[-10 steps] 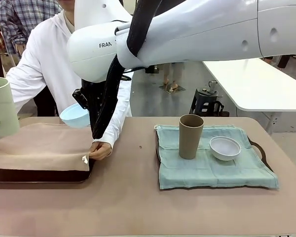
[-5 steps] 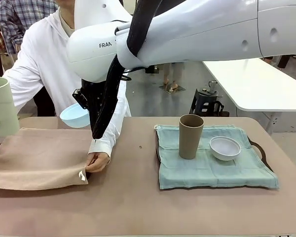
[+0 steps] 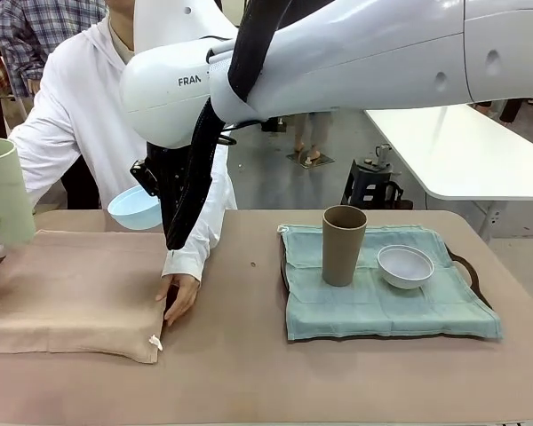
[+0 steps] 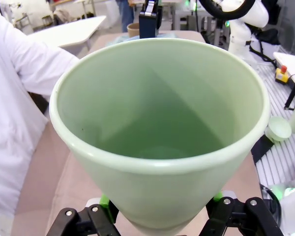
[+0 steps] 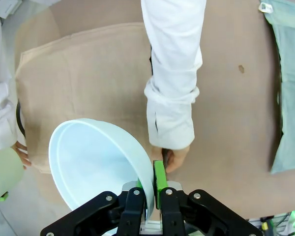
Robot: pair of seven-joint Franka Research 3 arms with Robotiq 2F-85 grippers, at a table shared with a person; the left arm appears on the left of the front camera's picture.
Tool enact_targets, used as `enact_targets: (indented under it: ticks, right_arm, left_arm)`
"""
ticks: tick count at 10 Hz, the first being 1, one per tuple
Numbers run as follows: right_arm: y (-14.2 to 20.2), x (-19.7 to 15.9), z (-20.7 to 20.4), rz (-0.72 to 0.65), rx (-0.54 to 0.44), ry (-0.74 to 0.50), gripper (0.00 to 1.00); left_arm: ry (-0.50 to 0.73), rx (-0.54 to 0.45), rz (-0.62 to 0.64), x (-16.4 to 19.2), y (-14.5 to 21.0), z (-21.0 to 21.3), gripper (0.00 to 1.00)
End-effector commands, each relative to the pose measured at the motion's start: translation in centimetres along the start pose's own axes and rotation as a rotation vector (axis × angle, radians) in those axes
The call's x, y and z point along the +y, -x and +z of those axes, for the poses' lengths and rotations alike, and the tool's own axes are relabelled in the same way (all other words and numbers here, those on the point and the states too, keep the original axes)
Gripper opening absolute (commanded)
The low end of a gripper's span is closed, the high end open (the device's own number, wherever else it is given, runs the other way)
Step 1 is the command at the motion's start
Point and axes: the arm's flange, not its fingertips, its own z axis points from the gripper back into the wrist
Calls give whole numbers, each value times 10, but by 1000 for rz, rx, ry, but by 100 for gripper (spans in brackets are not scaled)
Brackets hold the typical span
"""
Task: Set up a tray with a mat and arrange the tableware.
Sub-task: Place the Picnic Bowl and Reusable plastic cup back onto the Handle tray in front of the human's position.
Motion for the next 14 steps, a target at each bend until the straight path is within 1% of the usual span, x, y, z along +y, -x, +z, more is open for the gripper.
enact_targets:
  ticks: [1,14]
  right_arm:
    - [0,1,-1,10,-17,18,6]
    - [0,1,-1,10,-17,18,6]
  left_arm:
    - [7,-5,-17,-5,-2,3,82]
    - [7,-5,-17,-5,-2,3,82]
